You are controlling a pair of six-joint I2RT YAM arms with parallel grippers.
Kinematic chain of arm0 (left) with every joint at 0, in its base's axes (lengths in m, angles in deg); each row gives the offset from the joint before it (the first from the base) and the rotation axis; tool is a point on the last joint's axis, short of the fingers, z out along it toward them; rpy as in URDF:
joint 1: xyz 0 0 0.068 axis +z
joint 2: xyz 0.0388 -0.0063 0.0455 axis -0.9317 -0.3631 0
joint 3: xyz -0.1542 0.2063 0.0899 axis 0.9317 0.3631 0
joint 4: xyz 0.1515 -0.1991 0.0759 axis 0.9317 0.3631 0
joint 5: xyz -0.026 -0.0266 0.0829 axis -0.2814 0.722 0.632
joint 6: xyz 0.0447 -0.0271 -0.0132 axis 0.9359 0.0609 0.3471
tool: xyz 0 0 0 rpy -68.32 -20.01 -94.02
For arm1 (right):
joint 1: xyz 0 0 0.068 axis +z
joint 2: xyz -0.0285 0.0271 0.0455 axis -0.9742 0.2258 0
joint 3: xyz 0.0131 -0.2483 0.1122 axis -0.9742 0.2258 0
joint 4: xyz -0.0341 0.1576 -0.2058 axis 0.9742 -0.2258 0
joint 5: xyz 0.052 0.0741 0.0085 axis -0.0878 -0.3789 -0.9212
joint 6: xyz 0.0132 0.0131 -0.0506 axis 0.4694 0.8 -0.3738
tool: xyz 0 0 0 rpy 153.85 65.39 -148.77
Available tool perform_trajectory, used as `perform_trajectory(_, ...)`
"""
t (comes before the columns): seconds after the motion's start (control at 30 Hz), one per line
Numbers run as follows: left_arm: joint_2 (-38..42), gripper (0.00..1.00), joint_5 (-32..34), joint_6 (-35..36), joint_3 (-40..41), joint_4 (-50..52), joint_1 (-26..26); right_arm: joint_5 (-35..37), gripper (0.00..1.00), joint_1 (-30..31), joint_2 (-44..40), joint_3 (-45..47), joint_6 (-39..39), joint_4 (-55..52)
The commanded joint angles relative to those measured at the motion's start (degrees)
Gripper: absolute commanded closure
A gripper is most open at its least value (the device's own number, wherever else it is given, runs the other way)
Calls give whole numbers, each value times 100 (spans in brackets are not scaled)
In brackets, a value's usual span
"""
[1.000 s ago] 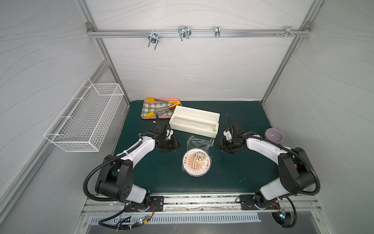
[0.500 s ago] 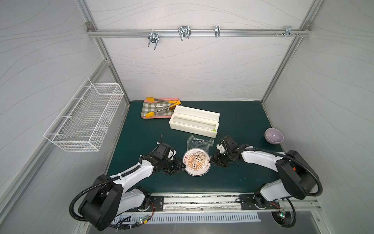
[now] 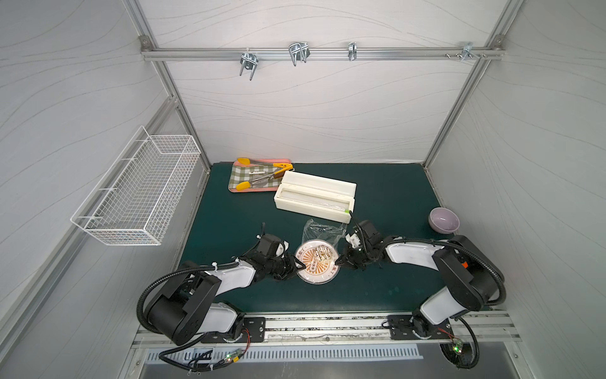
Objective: Wrap the plate with plastic wrap
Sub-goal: Pick up the plate at the center of the board.
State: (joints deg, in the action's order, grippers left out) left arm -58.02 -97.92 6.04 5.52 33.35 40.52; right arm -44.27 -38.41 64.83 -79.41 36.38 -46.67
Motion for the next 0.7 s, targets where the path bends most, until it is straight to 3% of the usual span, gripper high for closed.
perform_trajectory(0.0, -90, 71, 62, -303, 125, -919, -29, -138, 94, 35, 102, 231, 549, 501)
perform_trajectory(0.17, 429, 90, 145, -168, 59, -738, -18, -258, 93, 71, -203, 210, 691, 415)
perform_trajectory(0.27, 752, 100, 115, -99, 59, -524, -11, -294, 78, 68, -421, 107, 585, 123)
perform_trajectory(0.4, 1269, 100, -172, 12, 23, -50, 171, -394, 55, -252, -1088, 62, 194, -518)
perform_trajectory(0.47, 1527, 100, -400, 37, -25, 204, 369, -450, 49, -567, -1490, 10, -204, -938)
perform_trajectory(0.67, 1976, 100, -935, 245, -370, 803, 801, -395, 47, -1889, -1995, -513, -1358, -2213)
